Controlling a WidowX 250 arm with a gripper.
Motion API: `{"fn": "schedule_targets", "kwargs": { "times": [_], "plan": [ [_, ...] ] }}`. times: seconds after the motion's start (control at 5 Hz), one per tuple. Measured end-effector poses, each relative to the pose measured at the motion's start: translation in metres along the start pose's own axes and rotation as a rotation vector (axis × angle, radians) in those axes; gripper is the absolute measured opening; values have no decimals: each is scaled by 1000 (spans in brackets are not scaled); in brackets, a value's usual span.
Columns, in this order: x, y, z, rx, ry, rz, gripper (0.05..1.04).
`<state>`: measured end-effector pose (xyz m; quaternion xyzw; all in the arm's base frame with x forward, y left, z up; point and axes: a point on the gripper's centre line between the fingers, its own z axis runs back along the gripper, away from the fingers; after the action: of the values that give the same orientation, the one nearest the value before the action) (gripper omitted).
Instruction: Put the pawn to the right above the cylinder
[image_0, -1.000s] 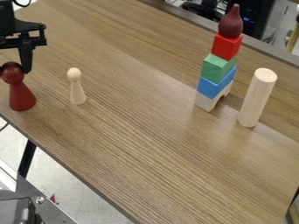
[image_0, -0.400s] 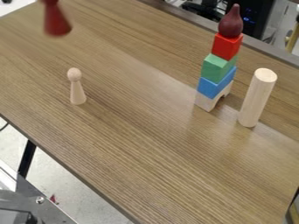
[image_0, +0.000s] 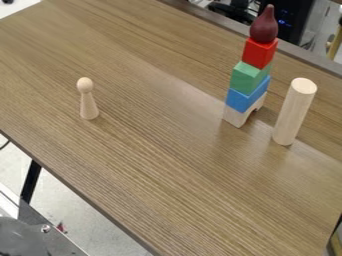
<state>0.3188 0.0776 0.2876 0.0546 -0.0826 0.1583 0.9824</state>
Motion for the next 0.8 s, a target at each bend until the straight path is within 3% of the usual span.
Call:
{"fn": "schedule_targets", "kwargs": {
  "times": [0.2,0.4,0.6,0.8],
  "plan": [
    [5,-34,16,-21,-1,-101,538],
    [0,-62,18,-12,4,-194,538],
    [-6,-87,19,-26,-8,-279,538],
    [-19,-117,6,-34,19,-375,538]
  ]
}}
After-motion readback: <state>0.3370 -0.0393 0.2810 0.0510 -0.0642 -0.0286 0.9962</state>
